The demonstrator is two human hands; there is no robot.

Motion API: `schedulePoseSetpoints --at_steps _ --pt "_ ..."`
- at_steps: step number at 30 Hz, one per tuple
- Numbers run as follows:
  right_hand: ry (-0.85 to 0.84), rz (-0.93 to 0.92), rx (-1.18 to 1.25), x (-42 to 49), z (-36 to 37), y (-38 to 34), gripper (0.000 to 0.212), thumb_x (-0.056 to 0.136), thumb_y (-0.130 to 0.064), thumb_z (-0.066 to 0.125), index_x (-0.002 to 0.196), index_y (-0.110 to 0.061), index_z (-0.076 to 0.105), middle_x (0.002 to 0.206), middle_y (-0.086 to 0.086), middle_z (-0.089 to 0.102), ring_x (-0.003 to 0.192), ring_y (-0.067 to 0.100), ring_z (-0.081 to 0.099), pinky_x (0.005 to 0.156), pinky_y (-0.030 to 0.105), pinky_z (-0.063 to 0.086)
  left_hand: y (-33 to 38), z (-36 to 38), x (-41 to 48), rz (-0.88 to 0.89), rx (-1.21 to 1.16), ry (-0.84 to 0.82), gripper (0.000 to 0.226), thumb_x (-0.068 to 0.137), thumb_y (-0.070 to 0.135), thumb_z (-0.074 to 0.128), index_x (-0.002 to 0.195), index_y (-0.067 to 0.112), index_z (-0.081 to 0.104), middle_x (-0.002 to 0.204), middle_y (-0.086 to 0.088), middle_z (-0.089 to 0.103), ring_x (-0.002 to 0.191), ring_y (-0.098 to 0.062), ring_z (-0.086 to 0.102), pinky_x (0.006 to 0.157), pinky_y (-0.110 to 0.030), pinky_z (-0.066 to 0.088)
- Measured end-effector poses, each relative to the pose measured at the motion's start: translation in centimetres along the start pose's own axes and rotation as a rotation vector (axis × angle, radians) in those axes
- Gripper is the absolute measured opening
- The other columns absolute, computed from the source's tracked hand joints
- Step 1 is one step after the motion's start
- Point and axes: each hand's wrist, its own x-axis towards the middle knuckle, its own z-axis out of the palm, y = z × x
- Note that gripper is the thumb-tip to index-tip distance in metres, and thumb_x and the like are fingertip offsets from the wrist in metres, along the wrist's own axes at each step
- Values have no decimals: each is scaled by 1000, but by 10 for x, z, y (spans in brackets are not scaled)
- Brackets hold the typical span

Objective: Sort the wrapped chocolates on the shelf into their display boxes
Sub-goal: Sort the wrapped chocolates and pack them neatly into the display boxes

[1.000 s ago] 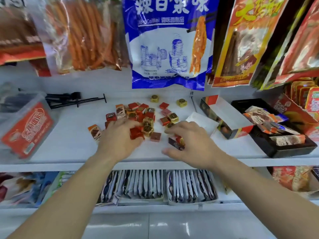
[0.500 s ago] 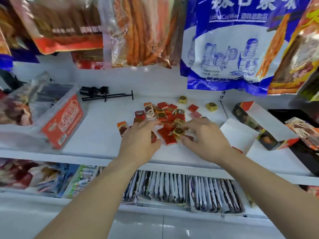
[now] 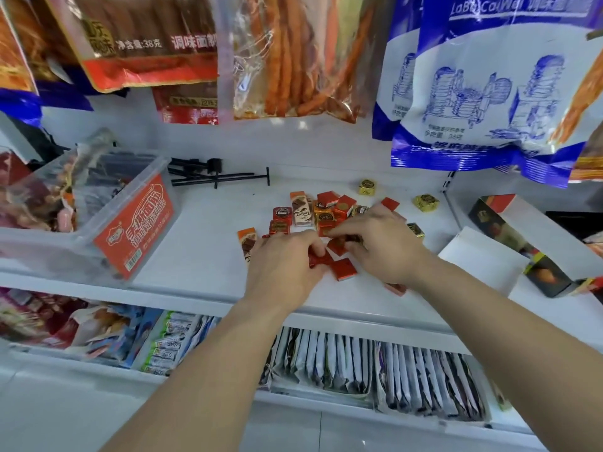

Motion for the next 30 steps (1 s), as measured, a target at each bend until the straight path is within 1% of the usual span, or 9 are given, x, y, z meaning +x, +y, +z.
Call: schedulePoseSetpoints --at_steps 4,8,12,15,18,20,23,28,30 --pt "-59 -22 -22 4 -6 2 45 91 -24 64 131 -46 57 126 -23 62 100 14 36 94 38 36 -3 1 2 -15 -115 23 37 81 28 75 112 38 56 110 14 67 104 -12 60 96 -41 42" --pt "-70 -3 -24 6 -11 -2 45 89 -28 69 129 -45 58 117 -13 58 100 12 31 85 33 30 -4 2 5 -27 -155 29 45 83 22 72 125 33 60 122 5 57 109 -18 58 97 -46 44" --pt "-71 25 0 7 -15 -4 31 82 -34 77 108 -43 62 108 -14 56 102 13 36 87 34 33 -2 2 7 -61 -303 90 43 81 11 72 118 32 65 120 4 54 102 -19 59 93 -41 50" --pt "-32 44 31 4 -19 -5 25 83 -33 76 94 -44 57 101 -17 60 105 14 43 97 39 32 2 -1 7 -69 -397 78 45 83 5 71 115 35 63 117 6 57 96 -15 59 89 -38 54" --pt "115 87 320 -8 -30 -5 23 83 -25 77 100 -34 66 91 -23 59 89 -2 54 85 17 42 4 -7 5 -60 -445 66 42 85 9 72 114 37 62 102 14 63 81 -3 62 79 -34 57" --pt "69 105 529 -18 -31 -9 25 79 -18 81 99 -29 69 91 -19 66 83 -7 60 73 8 45 4 -11 4 -49 -427 71 36 86 15 73 113 37 66 98 16 64 70 -1 64 75 -33 58" --pt "-82 104 543 -26 -20 -15 28 78 -16 83 102 -26 72 93 -13 71 85 -5 64 78 14 51 4 -15 0 -63 -452 73 28 88 19 72 112 34 72 99 14 67 66 -10 67 72 -36 59" --pt "-83 59 312 -28 -18 -13 24 88 -25 71 112 -30 72 93 -17 65 85 1 58 80 23 48 1 -13 -5 -42 -519 14 21 89 23 70 107 35 73 94 12 71 69 -15 67 72 -34 57" --pt "-87 56 298 -32 -14 -12 24 92 -27 66 116 -32 70 97 -13 69 87 4 61 80 27 49 -1 -11 -6 -40 -540 -5 19 90 25 70 107 33 74 99 14 71 78 -8 65 81 -31 55"
